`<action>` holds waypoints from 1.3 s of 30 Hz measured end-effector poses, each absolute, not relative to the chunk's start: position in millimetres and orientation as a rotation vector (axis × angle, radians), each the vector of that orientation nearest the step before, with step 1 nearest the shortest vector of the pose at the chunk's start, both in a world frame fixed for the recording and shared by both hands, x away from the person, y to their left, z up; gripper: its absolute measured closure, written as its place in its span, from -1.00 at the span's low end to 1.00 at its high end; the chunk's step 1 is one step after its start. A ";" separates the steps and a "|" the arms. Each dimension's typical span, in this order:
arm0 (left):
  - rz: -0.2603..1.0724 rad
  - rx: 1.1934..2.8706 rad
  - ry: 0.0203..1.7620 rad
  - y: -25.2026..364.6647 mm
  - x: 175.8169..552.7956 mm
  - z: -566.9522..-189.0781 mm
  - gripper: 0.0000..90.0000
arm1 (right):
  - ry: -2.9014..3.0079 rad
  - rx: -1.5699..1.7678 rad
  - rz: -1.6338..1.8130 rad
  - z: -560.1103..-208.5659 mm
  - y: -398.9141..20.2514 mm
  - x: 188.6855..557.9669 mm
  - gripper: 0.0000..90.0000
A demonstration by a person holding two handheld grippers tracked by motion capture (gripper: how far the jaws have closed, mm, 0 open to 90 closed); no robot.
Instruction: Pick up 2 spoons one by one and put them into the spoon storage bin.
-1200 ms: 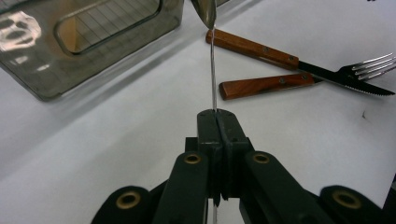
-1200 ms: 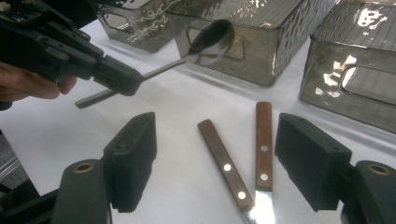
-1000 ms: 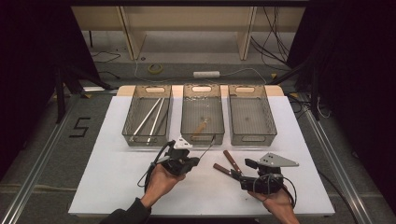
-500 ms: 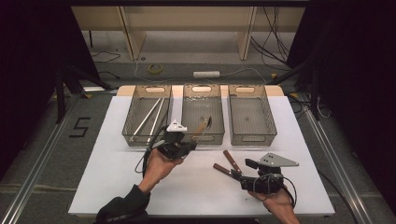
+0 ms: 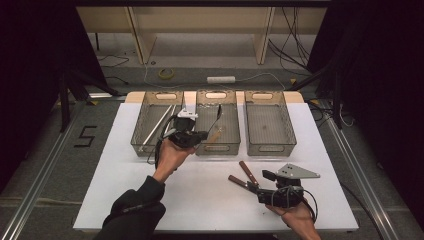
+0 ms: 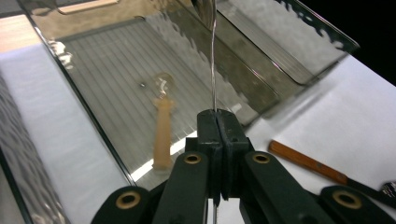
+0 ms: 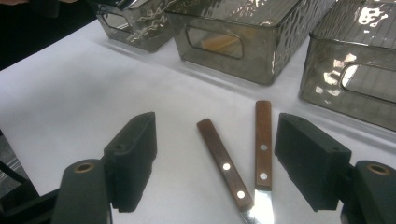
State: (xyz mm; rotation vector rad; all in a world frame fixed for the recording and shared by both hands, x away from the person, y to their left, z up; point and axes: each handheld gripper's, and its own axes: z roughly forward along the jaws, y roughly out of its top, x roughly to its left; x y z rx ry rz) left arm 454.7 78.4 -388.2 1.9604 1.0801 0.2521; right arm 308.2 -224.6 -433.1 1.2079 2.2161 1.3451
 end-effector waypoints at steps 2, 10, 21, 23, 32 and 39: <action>0.257 1.959 1.095 77.2 461.5 -388.3 0.98 | 2.217 1.207 1.347 -433.1 -224.6 308.4 -0.32; 0.272 1.939 1.152 72.5 486.2 -388.3 0.98 | 2.220 1.205 1.345 -433.3 -225.0 308.5 -0.32; 0.284 1.916 1.225 71.9 507.2 -398.8 0.98 | 2.222 1.202 1.347 -433.6 -224.8 308.4 -0.32; 0.279 1.905 1.246 71.5 509.8 -402.6 0.98 | 2.221 1.201 1.352 -433.5 -224.3 308.5 -0.32; 0.285 1.905 1.279 68.3 518.7 -409.4 0.97 | 2.221 1.203 1.354 -433.2 -224.8 308.2 -0.32; 0.284 1.907 1.305 66.7 522.3 -415.9 0.97 | 2.222 1.202 1.352 -433.6 -224.8 308.5 -0.32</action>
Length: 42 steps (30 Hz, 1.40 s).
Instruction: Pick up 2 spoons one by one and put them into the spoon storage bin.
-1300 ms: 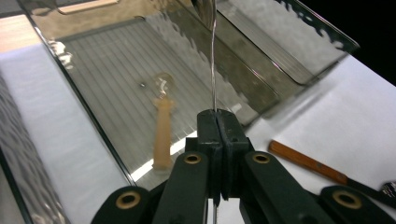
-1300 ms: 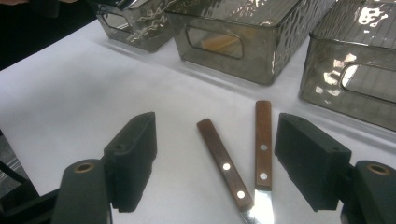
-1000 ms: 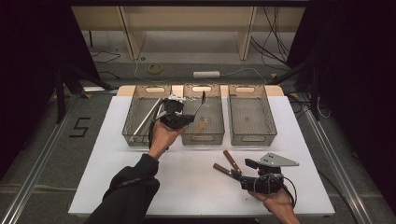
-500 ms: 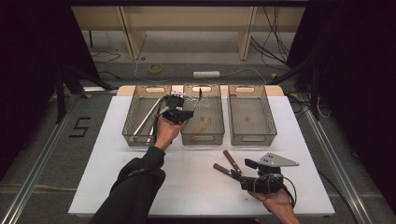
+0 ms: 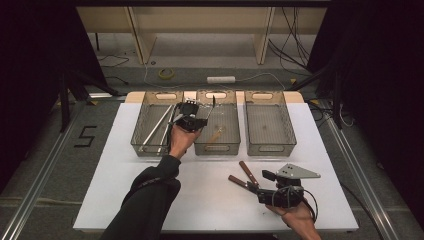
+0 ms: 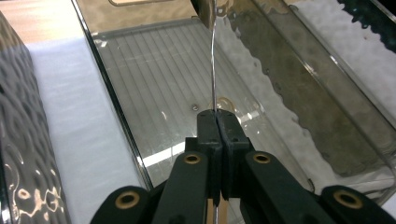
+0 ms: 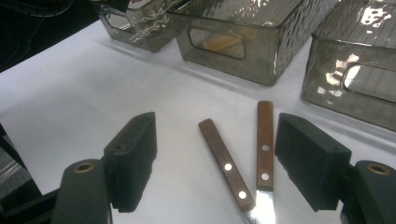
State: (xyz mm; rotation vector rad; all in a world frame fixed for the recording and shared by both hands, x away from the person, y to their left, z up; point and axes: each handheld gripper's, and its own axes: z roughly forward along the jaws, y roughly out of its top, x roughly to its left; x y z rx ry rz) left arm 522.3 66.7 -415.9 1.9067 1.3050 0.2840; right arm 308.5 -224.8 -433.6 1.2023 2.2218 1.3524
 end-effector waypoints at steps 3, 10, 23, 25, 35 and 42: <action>0.277 1.908 1.317 65.9 523.1 -418.6 0.97 | 2.222 1.200 1.355 -433.3 -224.8 308.3 -0.32; 0.261 1.920 1.337 64.1 525.2 -423.3 0.96 | 2.223 1.197 1.354 -433.4 -224.9 308.4 -0.32; 0.208 1.895 1.336 64.3 522.8 -417.6 0.51 | 2.225 1.198 1.352 -433.4 -225.4 308.0 -0.32; 0.183 1.891 1.331 65.5 520.1 -413.5 0.38 | 2.221 1.202 1.355 -433.0 -225.3 307.8 -0.32; 0.151 1.922 1.277 78.1 500.9 -395.0 -0.06 | 2.225 1.203 1.347 -433.4 -224.8 308.2 -0.32; 0.145 1.929 1.187 92.2 472.4 -392.0 -0.21 | 2.233 1.209 1.330 -434.4 -224.6 309.3 -0.31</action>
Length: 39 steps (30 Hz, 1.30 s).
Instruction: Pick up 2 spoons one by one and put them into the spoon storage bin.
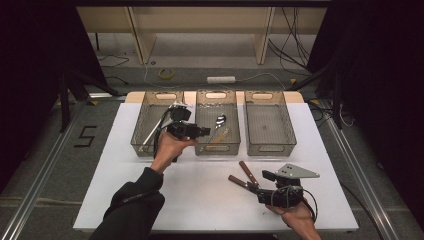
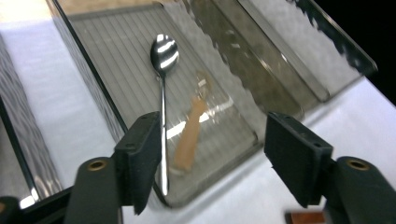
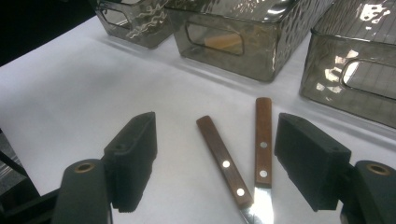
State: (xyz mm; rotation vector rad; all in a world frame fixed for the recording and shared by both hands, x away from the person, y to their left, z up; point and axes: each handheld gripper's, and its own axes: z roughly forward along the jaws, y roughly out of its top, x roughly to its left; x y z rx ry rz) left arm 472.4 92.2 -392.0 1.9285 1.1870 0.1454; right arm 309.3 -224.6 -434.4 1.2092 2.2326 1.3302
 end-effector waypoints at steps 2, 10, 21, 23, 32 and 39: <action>0.142 1.916 1.185 94.0 468.7 -392.8 -0.23 | 2.235 1.212 1.322 -434.6 -224.6 309.5 -0.31; 0.114 1.864 1.127 115.2 437.5 -403.8 -0.35 | 2.261 1.251 1.221 -435.8 -227.2 315.5 -0.26; 0.143 1.841 1.038 137.7 403.9 -410.5 -0.45 | 2.325 1.272 1.077 -436.2 -227.4 323.5 -0.22; 0.160 1.839 1.022 141.0 397.3 -410.7 -0.47 | 2.338 1.274 1.053 -435.0 -227.7 325.9 -0.22; 0.201 1.804 0.978 150.8 376.4 -414.2 -0.47 | 2.405 1.265 0.920 -426.4 -228.0 342.0 -0.19; 0.211 1.811 0.970 156.6 366.7 -417.8 -0.48 | 2.472 1.283 0.816 -422.3 -226.0 358.5 -0.19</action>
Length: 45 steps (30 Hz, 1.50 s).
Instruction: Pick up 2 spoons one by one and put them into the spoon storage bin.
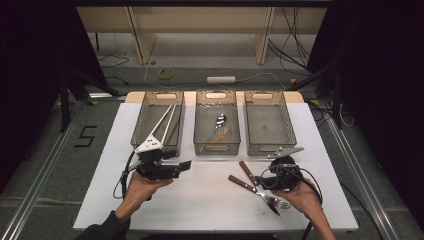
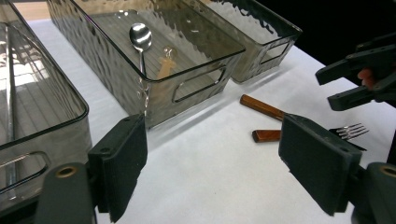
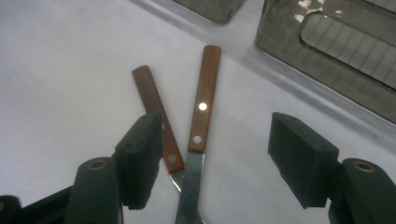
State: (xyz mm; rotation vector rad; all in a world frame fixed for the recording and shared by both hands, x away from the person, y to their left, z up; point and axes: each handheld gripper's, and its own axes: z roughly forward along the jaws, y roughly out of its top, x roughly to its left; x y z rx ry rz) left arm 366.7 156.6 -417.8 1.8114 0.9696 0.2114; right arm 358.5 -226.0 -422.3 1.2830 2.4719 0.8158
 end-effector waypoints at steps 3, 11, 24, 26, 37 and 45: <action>0.228 1.815 0.954 158.7 362.9 -417.3 -0.49 | 2.490 1.286 0.772 -424.4 -224.0 364.1 -0.18; 0.296 1.848 0.933 165.2 351.0 -421.7 -0.51 | 2.538 1.293 0.707 -428.1 -222.0 372.4 -0.19; 0.334 1.829 0.926 180.1 331.8 -422.9 -0.52 | 2.563 1.317 0.628 -431.2 -215.9 385.4 -0.11; 0.338 1.824 0.926 180.3 329.8 -423.9 -0.52 | 2.568 1.320 0.609 -431.8 -214.6 387.0 -0.10; 0.354 1.811 0.924 182.3 323.2 -423.6 -0.53 | 2.616 1.318 0.530 -438.6 -203.7 393.7 -0.01; 0.364 1.806 0.910 183.6 318.0 -423.9 -0.56 | 2.647 1.312 0.504 -441.7 -194.3 395.6 0.03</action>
